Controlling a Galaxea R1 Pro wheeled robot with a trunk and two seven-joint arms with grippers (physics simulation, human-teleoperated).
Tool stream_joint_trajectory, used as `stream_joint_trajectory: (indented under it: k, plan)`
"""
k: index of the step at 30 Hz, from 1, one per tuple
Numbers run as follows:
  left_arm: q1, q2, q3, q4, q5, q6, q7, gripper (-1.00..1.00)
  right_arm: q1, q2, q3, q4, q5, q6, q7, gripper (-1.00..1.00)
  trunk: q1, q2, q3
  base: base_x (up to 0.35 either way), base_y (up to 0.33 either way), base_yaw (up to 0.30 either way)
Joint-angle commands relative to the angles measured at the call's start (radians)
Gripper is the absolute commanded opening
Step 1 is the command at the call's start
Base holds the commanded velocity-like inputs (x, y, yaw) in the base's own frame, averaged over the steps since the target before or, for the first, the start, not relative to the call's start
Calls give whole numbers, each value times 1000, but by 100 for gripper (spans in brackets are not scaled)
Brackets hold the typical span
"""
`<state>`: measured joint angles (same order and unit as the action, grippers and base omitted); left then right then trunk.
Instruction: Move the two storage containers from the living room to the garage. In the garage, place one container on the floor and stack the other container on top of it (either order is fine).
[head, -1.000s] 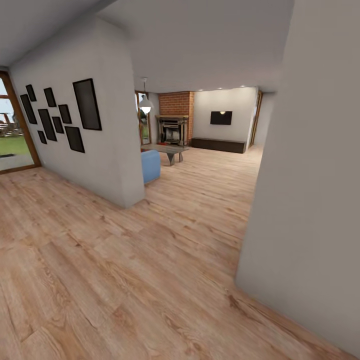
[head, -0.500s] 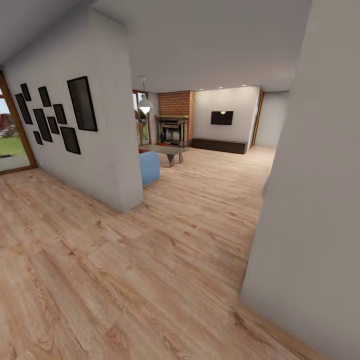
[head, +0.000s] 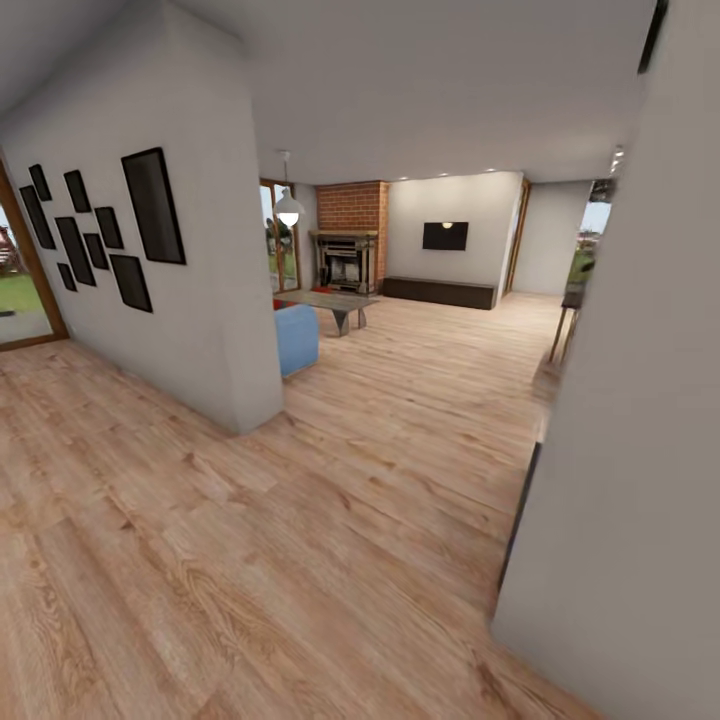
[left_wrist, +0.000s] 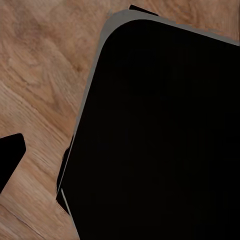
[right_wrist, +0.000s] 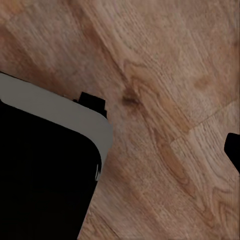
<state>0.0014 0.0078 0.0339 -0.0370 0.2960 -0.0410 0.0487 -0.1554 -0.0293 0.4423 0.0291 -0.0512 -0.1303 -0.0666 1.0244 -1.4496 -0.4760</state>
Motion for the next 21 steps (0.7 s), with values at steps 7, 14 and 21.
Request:
stream_joint_trajectory:
  k: [7, 14, 21]
  plan:
    - [0, 0, 3, -1, 5, -2, 2, 100, -1, 6, 5, 3, 10, -5, -6, 100, 1, 0, -1, 322, 0, 0]
    - [0, 0, 3, -1, 5, -2, 1, 100, -1, 6, 4, 3, 11, -5, -6, 100, 1, 0, -1, 322, 0, 164]
    - [0, 0, 3, -1, 5, -2, 2, 100, -1, 6, 3, 3, 11, -5, -5, 100, 1, 0, -1, 322, 0, 260]
